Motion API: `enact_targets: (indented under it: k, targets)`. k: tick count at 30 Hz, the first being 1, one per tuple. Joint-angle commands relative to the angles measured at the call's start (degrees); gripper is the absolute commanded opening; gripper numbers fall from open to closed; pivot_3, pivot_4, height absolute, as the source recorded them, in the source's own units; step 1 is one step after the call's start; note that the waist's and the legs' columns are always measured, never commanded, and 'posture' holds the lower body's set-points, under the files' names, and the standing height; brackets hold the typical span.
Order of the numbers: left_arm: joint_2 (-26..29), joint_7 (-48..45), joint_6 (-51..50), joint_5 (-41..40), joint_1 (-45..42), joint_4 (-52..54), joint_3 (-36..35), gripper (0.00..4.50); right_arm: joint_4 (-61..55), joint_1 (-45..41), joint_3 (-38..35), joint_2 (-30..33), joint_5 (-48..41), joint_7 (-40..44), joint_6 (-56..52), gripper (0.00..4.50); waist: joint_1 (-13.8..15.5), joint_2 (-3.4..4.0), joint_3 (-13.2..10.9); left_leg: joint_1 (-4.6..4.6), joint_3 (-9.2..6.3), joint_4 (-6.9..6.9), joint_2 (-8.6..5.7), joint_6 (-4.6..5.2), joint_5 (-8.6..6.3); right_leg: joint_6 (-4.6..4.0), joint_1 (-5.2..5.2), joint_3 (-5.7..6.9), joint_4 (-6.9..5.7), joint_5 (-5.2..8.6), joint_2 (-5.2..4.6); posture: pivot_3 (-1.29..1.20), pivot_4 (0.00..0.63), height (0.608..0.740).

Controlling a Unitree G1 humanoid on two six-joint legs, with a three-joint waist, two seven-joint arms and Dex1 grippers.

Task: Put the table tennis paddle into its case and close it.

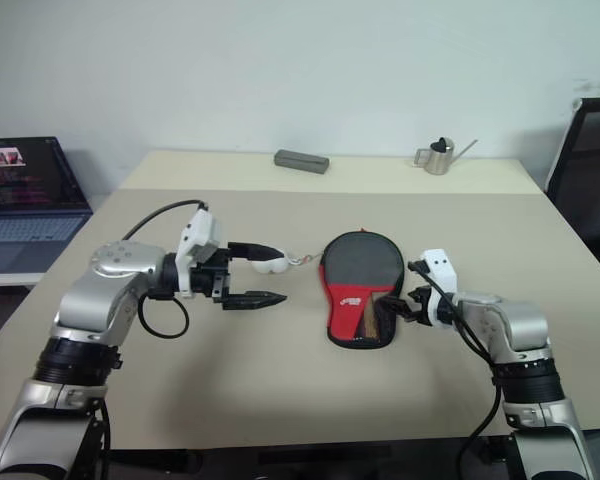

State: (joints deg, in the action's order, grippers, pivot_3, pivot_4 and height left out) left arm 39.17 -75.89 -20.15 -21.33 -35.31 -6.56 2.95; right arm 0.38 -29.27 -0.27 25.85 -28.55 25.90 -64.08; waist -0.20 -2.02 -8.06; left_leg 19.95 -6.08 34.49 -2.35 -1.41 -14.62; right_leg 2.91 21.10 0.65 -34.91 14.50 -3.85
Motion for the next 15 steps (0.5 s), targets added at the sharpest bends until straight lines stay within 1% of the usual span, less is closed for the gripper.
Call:
enact_targets:
  k: [1,10,11,12,15]
  targets:
    - [0.7,0.4,0.8,-0.5,-1.2,1.2,-1.1,4.50,-0.9,-0.3,0.2,-1.5,0.4,0.0,0.9,4.47,0.0,0.00,0.0,0.00,0.00,0.00,0.00,0.00,0.00,0.00,0.01,0.00,0.00,0.00,0.04,0.00,0.150,0.740]
    - [0.6,0.7,1.2,-0.4,-1.0,1.1,-1.0,4.50,1.0,-1.3,1.6,-4.8,2.5,-0.4,2.4,4.47,-0.2,0.01,0.0,-0.04,0.00,0.00,0.03,0.00,0.00,0.00,0.04,-0.02,0.00,0.00,0.18,0.00,0.150,0.740]
    - [0.6,0.8,1.2,-0.4,-0.9,1.1,-1.0,4.50,1.6,-1.5,1.2,-5.0,2.8,-0.6,2.4,4.09,-0.2,0.02,0.0,-0.05,0.00,0.00,0.03,0.00,0.00,0.00,0.04,-0.03,0.00,0.00,0.20,0.00,0.150,0.740]
    - [0.6,0.8,1.2,-0.4,-0.8,1.2,-1.0,4.50,2.3,-1.7,0.8,-5.1,3.0,-1.0,2.3,3.88,-0.2,0.03,0.0,-0.05,0.00,0.00,0.03,0.00,0.00,-0.01,0.03,-0.03,0.00,-0.01,0.21,0.00,0.150,0.740]
    - [0.7,1.0,1.3,-0.4,-0.4,1.4,-1.2,4.50,4.0,-2.2,-0.7,-5.3,3.3,-1.7,2.2,2.94,-0.2,0.06,0.0,-0.06,-0.01,0.00,0.04,0.00,0.00,-0.01,0.03,-0.03,-0.01,-0.01,0.22,0.00,0.150,0.740]
